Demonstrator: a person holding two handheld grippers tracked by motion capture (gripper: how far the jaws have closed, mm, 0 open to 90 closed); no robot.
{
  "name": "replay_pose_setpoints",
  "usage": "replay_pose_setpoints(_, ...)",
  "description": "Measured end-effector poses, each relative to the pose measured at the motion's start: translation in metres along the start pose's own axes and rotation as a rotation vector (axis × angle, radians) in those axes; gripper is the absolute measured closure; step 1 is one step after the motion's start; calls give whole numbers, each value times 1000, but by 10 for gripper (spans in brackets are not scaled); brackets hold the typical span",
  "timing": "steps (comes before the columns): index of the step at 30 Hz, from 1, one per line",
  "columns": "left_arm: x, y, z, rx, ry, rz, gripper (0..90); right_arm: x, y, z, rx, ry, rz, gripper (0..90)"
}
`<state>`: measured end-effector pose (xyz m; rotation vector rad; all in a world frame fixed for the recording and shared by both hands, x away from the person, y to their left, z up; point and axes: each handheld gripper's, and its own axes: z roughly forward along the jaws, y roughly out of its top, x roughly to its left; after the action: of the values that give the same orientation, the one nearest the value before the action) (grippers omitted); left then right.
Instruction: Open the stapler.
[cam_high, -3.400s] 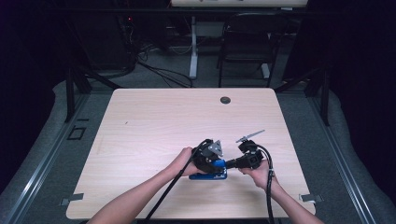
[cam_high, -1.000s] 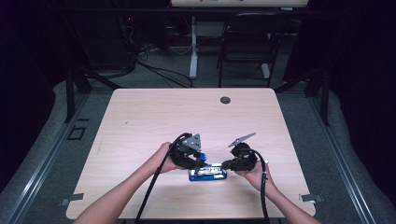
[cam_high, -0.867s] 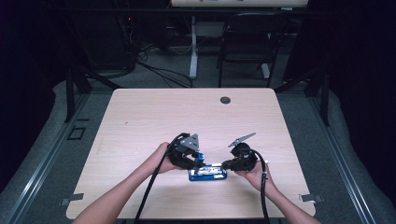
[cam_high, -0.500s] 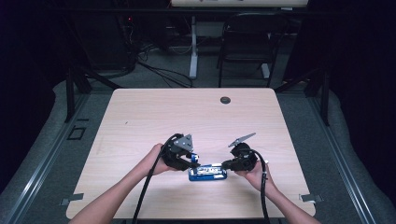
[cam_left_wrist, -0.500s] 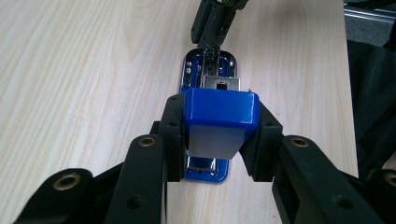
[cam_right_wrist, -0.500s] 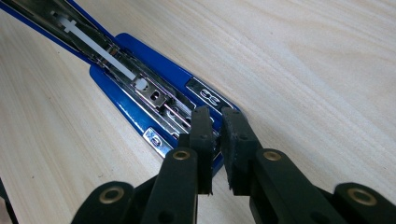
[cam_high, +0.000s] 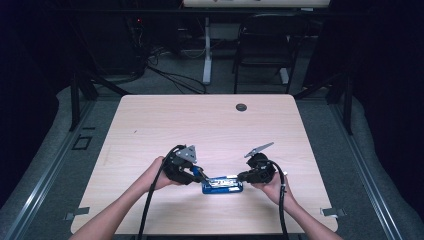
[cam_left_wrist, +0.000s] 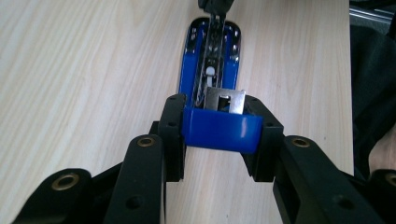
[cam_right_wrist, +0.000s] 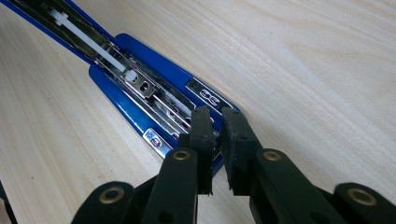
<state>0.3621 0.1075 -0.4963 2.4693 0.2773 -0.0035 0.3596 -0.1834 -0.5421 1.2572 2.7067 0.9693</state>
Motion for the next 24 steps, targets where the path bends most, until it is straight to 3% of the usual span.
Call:
replay_pose_setpoints(4, 1, -8, -1, 15, -5, -20, 651, 0, 0, 0, 5, 11, 7, 840)
replay_pose_setpoints(11, 1, -9, -1, 14, -4, -12, 652, 2, 0, 1, -10, 3, 24, 839)
replay_pose_setpoints(12, 1, -10, -1, 15, -5, -14, 652, 0, 1, -1, 13, 0, 4, 839)
replay_pose_setpoints(24, 4, -11, -1, 23, -14, -8, 652, 4, 3, -3, 18, -20, -13, 839)
